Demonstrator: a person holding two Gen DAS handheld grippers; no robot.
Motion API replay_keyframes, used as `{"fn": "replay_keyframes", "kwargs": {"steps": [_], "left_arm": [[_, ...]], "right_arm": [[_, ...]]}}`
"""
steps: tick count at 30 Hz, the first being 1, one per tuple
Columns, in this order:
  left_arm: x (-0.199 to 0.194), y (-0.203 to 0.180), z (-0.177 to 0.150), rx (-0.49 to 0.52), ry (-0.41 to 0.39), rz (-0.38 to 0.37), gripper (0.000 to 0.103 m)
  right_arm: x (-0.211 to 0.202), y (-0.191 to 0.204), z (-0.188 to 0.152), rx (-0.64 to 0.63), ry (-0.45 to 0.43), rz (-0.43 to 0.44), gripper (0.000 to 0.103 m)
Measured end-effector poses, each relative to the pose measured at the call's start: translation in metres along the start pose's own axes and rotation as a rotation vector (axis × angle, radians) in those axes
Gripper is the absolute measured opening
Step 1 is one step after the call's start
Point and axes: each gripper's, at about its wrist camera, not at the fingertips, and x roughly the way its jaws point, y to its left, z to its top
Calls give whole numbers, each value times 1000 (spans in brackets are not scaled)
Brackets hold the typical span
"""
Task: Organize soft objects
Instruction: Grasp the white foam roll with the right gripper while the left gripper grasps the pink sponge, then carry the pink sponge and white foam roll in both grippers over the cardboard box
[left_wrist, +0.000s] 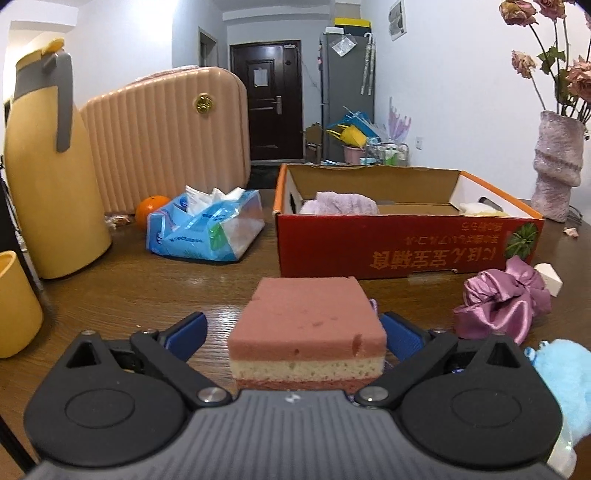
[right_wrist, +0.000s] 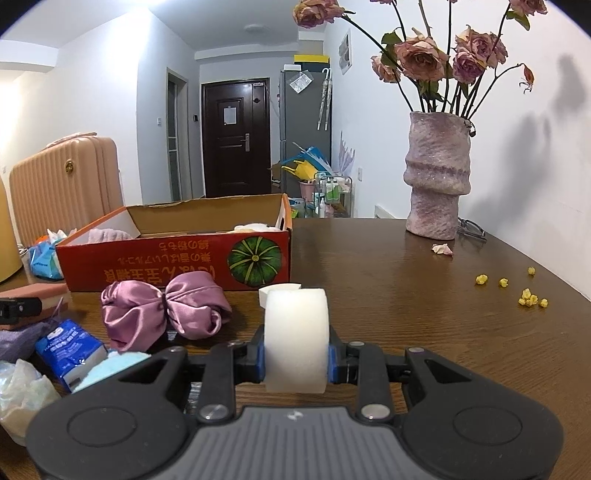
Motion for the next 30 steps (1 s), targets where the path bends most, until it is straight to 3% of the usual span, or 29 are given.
{"fn": "replay_keyframes", "kwargs": {"steps": [3, 30], "left_arm": [[1, 0, -1, 2, 22, -41, 71], [-32, 1, 7, -26, -128, -24, 71]], "right_arm": [[0, 0, 0, 0, -3, 0, 28], [-6, 1, 3, 4, -53, 3, 28]]}}
